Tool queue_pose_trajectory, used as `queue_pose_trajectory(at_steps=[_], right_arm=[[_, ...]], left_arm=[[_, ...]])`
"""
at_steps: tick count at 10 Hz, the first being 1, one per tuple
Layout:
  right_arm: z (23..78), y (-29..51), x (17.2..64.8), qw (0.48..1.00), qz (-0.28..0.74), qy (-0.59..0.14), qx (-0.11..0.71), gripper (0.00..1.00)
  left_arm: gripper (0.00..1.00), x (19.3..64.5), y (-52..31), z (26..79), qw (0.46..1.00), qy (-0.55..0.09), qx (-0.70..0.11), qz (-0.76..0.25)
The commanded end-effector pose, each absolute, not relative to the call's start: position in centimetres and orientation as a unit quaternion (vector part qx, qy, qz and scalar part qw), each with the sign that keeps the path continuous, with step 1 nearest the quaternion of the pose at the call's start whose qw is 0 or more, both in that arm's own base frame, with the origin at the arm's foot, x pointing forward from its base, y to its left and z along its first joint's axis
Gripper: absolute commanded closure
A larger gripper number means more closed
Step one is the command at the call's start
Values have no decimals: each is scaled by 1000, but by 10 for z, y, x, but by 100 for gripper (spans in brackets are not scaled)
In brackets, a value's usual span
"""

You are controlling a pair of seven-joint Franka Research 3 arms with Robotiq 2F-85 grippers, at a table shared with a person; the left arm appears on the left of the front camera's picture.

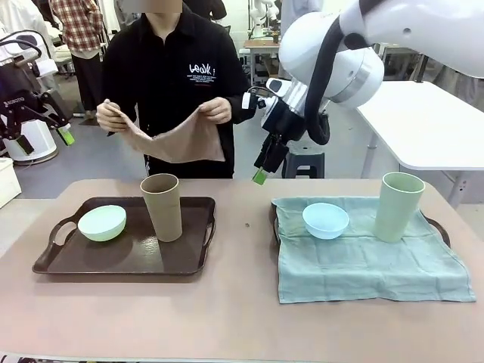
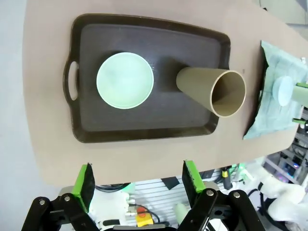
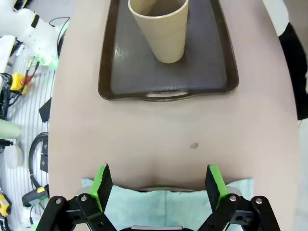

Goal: Set up a tray with a mat and arrange the tableware.
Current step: Pick up the Picnic Bowl and Reusable plastic cup from the Handle tray in front of the human's position and hold them in the air.

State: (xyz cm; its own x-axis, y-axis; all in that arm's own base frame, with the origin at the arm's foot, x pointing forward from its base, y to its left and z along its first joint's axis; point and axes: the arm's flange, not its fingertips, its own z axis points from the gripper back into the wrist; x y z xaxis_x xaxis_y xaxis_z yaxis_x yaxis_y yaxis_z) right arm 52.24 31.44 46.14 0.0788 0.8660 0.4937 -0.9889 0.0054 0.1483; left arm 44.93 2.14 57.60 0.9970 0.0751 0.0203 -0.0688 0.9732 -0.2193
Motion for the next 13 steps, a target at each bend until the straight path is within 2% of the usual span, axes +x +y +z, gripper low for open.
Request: queue_pose_trajectory(at_steps=[1,3,4,5,6,7,9,10,11,13], right_arm=[[438,329,523,540,773,-147,299,0],[411,358,534,387,832,-279,283,0],[404,367,535,375,829,-303,284,0],[396,372,535,386,814,-318,297,0],[393,372,536,456,753,-340,330,0],[405,380,532,426,823,-283,248,0],[405,380,532,426,823,-283,248,0],[397,384,537,423,808,-307,272,0],[387,393,545,480,742,-312,350,0],[375,405,552,532,689,-307,385,0]], left_arm=[[6,450,22,574,993,-12,-110,37],[6,455,17,551,992,-5,-123,2],[6,454,20,547,991,-9,-134,5],[6,455,23,539,989,-16,-147,12],[6,456,22,531,987,-49,-145,41],[6,456,18,545,992,0,-125,14],[6,456,18,545,992,0,-125,14],[6,458,21,537,991,-11,-134,23],[6,466,19,528,991,-17,-132,16],[6,468,20,511,995,-21,-91,-24]])
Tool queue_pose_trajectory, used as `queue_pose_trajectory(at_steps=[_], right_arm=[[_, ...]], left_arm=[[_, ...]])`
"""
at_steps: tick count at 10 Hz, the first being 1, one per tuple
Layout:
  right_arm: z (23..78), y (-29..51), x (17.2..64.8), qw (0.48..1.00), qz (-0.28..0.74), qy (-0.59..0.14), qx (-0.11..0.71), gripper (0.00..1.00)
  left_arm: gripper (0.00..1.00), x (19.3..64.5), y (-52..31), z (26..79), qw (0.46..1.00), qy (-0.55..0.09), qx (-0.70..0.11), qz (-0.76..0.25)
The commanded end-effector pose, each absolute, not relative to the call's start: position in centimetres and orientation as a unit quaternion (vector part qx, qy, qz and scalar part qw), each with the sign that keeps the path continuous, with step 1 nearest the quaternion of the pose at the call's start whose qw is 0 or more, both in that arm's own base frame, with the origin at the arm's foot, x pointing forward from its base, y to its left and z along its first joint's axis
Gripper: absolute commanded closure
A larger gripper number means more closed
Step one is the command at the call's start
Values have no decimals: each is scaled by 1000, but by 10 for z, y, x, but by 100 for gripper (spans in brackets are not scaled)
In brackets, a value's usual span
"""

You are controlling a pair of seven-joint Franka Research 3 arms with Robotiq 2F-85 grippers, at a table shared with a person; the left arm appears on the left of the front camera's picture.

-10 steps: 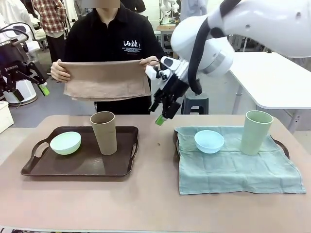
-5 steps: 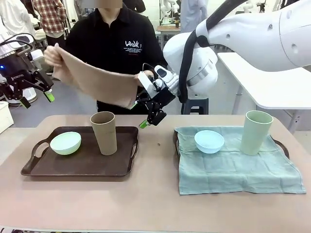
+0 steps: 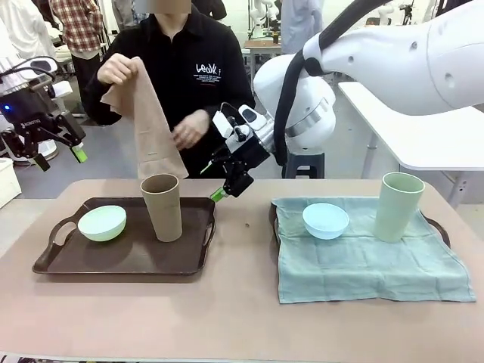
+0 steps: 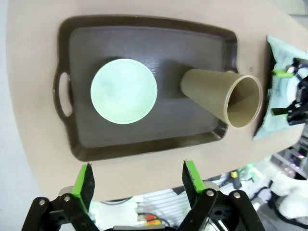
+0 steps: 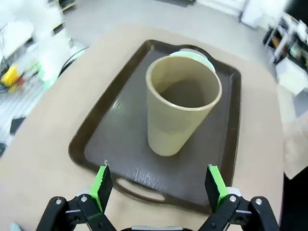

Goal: Set up a tray with a mat and arrange the tableware.
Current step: Pick up the Picnic Bowl and Reusable plastic cup from the Handle tray in front of the human's position and hold them in the air.

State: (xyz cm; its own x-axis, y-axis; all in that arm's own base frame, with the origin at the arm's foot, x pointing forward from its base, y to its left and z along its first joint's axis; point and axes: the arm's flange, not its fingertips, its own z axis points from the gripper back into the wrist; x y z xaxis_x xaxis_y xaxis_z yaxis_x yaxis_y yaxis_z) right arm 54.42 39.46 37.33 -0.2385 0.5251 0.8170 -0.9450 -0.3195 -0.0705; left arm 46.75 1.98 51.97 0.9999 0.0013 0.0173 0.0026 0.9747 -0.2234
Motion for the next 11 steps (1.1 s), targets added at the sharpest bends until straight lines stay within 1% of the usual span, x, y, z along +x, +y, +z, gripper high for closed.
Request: queue_pose_trajectory(at_steps=[1,3,4,5,6,10,11], right_arm=[[369,409,553,554,668,-302,394,0],[358,419,550,571,652,-300,398,0],[350,426,546,594,632,-300,397,0],[349,427,542,596,623,-322,390,0],[352,417,548,571,654,-290,402,0],[352,417,548,571,654,-290,402,0],[348,421,547,578,647,-293,402,0]], left_arm=[[6,469,23,508,994,-31,-99,-38],[6,471,24,501,993,-34,-106,-47],[6,472,24,496,993,-37,-111,-37],[6,475,24,495,991,-54,-119,-16],[6,473,24,503,994,-25,-102,-38],[6,473,24,503,994,-25,-102,-38],[6,473,24,503,994,-25,-102,-38]])
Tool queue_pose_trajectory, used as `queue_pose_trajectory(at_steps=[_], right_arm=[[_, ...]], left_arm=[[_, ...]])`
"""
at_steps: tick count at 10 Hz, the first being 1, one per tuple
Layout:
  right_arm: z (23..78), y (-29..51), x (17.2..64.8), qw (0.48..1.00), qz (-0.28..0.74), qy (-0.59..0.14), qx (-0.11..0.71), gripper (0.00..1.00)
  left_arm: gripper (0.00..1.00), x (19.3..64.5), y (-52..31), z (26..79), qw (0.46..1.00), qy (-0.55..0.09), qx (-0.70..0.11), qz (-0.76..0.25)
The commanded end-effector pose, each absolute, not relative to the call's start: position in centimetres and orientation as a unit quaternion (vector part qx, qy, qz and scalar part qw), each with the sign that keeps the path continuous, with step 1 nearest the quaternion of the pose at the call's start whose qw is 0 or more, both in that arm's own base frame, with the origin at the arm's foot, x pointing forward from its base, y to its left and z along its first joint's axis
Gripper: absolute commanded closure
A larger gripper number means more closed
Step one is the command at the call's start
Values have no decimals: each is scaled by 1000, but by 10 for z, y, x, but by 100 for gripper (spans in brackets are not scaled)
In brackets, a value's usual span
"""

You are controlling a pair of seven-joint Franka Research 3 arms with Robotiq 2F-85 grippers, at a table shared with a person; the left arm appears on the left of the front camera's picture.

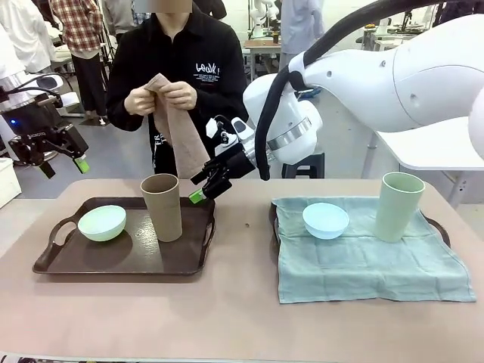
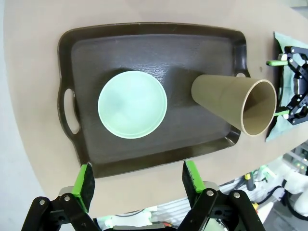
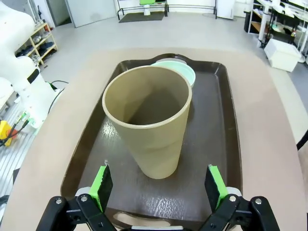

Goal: Set up a tray with a mat and arrange the tableware.
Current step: Pick up the Picnic Bowl and Reusable plastic cup from the Handle tray in front of the human's position and hold them in the air.

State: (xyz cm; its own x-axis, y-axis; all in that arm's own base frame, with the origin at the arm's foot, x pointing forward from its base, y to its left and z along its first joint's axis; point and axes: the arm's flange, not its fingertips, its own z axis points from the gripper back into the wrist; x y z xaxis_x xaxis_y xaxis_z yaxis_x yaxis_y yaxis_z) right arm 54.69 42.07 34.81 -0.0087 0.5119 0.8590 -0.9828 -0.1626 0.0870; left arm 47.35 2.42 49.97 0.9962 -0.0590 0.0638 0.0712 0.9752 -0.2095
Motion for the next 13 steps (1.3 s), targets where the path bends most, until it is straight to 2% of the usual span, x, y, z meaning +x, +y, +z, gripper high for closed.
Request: queue_pose_trajectory(at_steps=[1,2,5,7,10,13], right_arm=[[342,420,539,565,659,-285,406,0],[337,416,530,611,609,-321,391,0],[329,418,498,631,584,-357,366,0],[321,433,488,622,594,-347,374,0],[305,451,488,609,606,-320,400,0],[302,455,493,599,609,-331,401,0]], left_arm=[[6,474,24,500,993,-29,-106,-33],[6,468,32,497,991,-46,-118,-32],[6,457,41,489,989,-77,-122,-21],[6,457,42,477,990,-95,-100,-26],[6,472,41,450,991,-78,-104,-24],[6,479,32,436,992,-63,-98,-39]])
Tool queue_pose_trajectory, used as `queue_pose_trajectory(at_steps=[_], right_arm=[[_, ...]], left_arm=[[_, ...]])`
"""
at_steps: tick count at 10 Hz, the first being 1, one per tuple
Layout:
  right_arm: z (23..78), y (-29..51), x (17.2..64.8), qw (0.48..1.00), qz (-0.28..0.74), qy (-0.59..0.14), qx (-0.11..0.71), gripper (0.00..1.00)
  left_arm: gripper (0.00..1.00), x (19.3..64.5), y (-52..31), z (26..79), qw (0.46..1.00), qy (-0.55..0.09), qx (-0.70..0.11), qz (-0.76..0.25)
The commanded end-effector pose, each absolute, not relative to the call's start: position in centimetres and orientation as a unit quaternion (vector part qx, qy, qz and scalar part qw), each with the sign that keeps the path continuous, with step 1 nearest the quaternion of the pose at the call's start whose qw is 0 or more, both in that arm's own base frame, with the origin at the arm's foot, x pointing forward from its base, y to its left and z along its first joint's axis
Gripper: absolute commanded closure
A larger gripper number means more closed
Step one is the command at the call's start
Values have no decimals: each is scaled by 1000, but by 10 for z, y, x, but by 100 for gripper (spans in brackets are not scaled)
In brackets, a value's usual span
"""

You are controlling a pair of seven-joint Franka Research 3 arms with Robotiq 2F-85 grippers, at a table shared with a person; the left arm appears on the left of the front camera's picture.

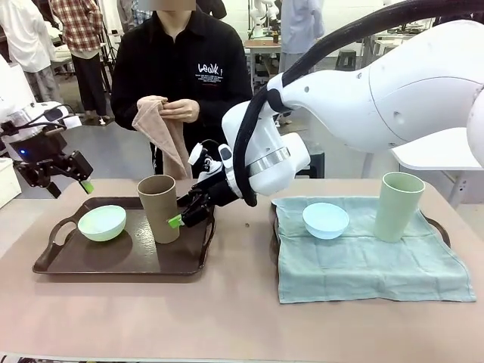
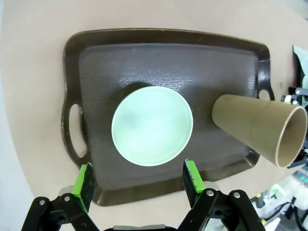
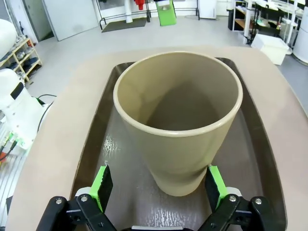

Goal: Set up a tray with a mat and arrange the tableware.
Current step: Pick up the Picnic Bowl and Reusable plastic cup from the Handle tray in front of the human's position and hold them in the air.

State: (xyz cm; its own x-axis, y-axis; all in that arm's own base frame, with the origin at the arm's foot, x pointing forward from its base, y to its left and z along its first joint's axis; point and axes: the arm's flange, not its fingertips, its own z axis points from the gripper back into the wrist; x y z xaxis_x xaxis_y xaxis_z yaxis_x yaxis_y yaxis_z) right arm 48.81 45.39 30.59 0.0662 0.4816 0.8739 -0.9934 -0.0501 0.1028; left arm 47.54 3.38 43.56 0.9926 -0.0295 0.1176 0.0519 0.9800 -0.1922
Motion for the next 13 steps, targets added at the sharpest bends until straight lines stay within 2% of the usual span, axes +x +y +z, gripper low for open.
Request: queue_pose_trajectory(at_steps=[1,7,13], right_arm=[[299,456,496,597,609,-334,402,0],[290,470,516,579,603,-354,419,0],[274,484,528,572,606,-356,423,0]], left_arm=[[6,480,28,427,993,-51,-94,-51],[6,487,24,396,995,33,-75,-63],[6,500,26,370,998,24,-40,-35]])
